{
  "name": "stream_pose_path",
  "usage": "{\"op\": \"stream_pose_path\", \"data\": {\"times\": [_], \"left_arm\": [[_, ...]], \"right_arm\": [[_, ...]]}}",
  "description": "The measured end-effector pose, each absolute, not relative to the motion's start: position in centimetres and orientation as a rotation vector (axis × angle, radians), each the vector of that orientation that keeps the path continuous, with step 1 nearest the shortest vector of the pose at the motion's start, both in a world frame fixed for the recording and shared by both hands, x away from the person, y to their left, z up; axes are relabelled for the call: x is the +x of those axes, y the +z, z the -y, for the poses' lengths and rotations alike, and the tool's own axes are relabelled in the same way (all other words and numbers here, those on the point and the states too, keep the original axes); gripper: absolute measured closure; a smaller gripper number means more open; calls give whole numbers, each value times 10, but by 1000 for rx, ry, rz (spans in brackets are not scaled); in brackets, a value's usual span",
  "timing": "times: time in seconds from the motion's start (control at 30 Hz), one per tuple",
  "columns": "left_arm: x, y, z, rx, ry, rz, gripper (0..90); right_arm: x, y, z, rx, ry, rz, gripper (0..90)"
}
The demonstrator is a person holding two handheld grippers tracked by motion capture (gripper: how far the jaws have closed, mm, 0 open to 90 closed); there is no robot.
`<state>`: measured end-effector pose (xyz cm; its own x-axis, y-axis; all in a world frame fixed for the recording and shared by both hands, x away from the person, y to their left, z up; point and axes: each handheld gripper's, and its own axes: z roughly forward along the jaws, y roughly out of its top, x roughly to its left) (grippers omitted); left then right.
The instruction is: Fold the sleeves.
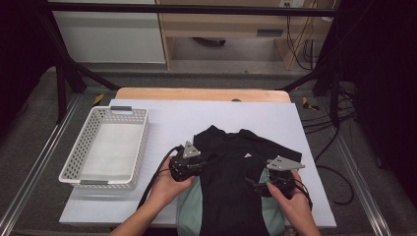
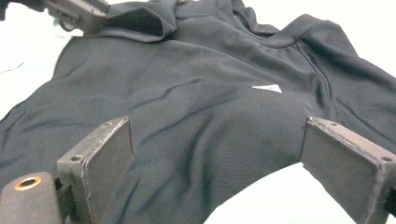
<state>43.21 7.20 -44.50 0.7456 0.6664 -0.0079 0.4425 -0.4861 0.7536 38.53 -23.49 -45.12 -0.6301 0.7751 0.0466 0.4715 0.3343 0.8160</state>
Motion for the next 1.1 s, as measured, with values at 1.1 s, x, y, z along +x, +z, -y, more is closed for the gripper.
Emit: {"op": "stream_pose_path", "data": {"times": [1.1], "left_arm": [[465,-459,-38,2126,396,-955,871]], "right_arm": [[382,-450,236,1097,1215,-2251,100]]}}
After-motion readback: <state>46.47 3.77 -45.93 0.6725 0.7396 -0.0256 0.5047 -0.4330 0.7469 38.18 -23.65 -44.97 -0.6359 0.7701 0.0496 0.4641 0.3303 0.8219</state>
